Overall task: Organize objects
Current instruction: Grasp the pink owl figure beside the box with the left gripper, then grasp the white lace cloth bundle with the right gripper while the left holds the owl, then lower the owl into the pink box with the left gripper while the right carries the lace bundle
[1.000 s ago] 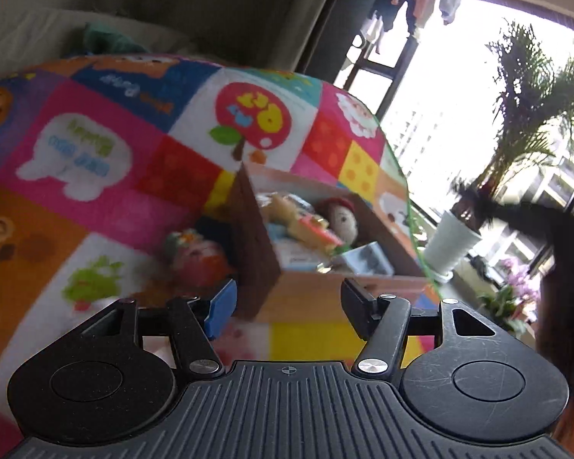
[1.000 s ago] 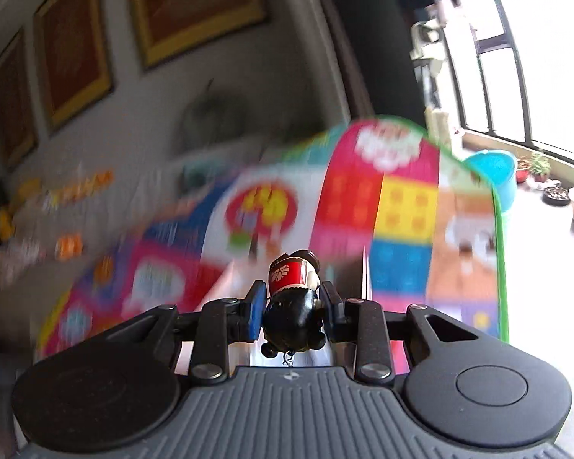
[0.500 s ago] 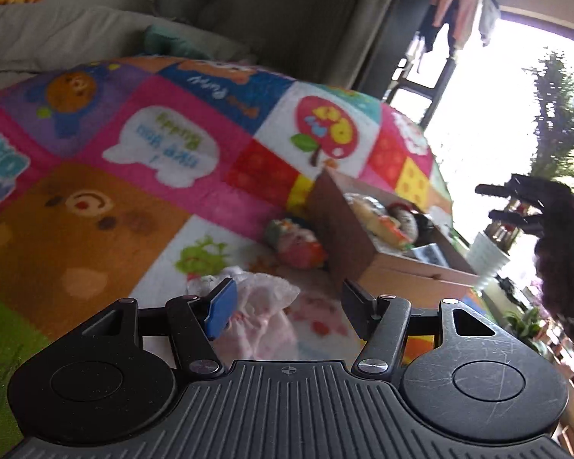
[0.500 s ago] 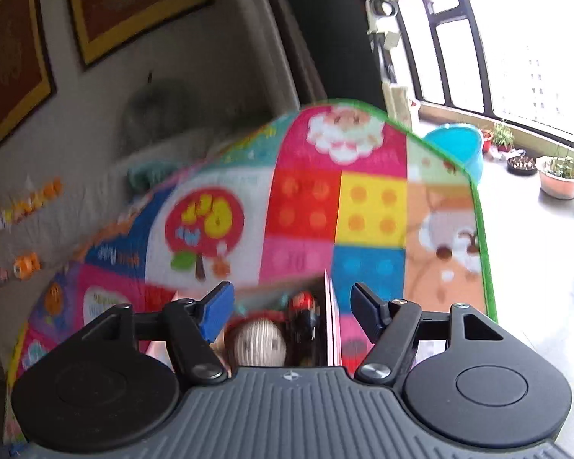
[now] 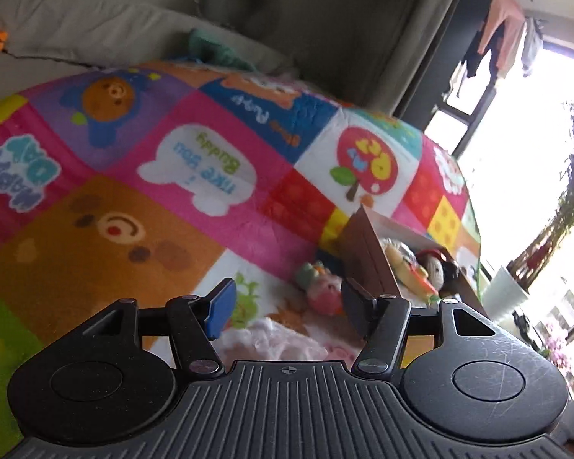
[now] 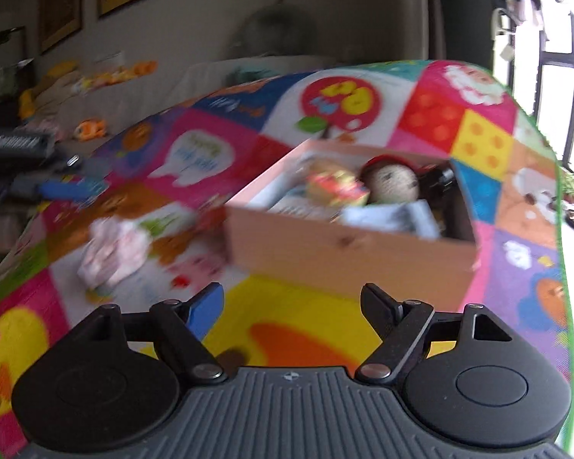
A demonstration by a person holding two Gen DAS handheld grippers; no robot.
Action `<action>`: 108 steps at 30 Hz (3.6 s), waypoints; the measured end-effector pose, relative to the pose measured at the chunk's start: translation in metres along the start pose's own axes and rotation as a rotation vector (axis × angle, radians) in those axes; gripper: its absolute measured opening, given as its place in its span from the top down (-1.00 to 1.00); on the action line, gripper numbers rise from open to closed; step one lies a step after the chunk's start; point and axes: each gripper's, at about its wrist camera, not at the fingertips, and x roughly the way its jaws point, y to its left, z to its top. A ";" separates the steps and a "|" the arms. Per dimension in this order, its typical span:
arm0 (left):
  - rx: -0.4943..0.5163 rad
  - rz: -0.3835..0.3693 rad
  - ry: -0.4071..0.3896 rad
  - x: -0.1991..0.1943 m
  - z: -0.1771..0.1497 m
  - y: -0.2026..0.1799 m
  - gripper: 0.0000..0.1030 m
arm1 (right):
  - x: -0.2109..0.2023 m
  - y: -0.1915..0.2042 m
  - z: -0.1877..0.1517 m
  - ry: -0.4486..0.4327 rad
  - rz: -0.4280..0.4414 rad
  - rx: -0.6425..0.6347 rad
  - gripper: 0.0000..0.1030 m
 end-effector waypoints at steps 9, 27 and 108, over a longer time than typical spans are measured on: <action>-0.088 -0.054 0.204 0.093 0.030 -0.031 -0.27 | 0.003 0.005 -0.022 0.007 0.024 0.080 -0.67; -0.099 0.017 0.188 0.096 0.020 -0.022 0.10 | 0.004 -0.009 -0.022 -0.001 0.056 0.159 -1.00; 0.087 -0.003 0.143 -0.009 -0.059 -0.025 0.10 | -0.017 0.036 0.006 0.017 0.099 -0.112 0.43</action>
